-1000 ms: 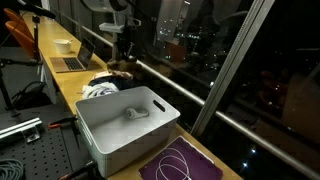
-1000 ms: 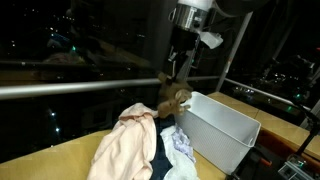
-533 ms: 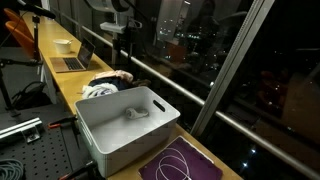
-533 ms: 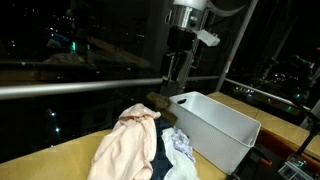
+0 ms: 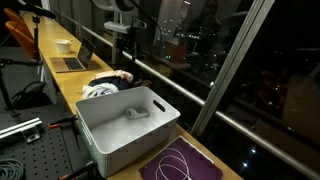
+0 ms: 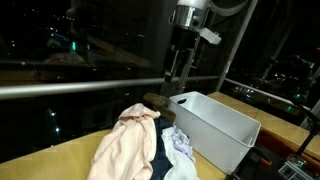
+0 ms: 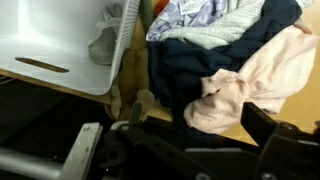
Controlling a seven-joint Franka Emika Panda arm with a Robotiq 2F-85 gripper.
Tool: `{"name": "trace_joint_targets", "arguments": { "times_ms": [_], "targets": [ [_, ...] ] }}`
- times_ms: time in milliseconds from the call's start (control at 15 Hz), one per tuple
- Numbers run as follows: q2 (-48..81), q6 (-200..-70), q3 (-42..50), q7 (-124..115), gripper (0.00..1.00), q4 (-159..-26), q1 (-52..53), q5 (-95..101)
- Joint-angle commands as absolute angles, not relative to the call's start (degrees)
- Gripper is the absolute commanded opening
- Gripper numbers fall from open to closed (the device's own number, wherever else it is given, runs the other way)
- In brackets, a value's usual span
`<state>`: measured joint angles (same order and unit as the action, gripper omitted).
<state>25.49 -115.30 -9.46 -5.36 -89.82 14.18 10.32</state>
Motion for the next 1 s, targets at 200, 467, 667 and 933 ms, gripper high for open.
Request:
{"name": "trace_joint_targets", "arguments": {
  "times_ms": [200, 467, 667, 933],
  "targets": [
    [25.2, -115.1, -8.5, -4.0, 1.00, -89.6, 13.2, 9.1],
    [25.2, -115.1, -8.5, -4.0, 1.00, -89.7, 13.4, 9.1],
    [25.2, -115.1, -8.5, -4.0, 1.00, -89.7, 13.4, 9.1],
    [24.9, -114.3, -8.2, -3.4, 1.00, -89.2, 13.0, 9.5]
  ]
}}
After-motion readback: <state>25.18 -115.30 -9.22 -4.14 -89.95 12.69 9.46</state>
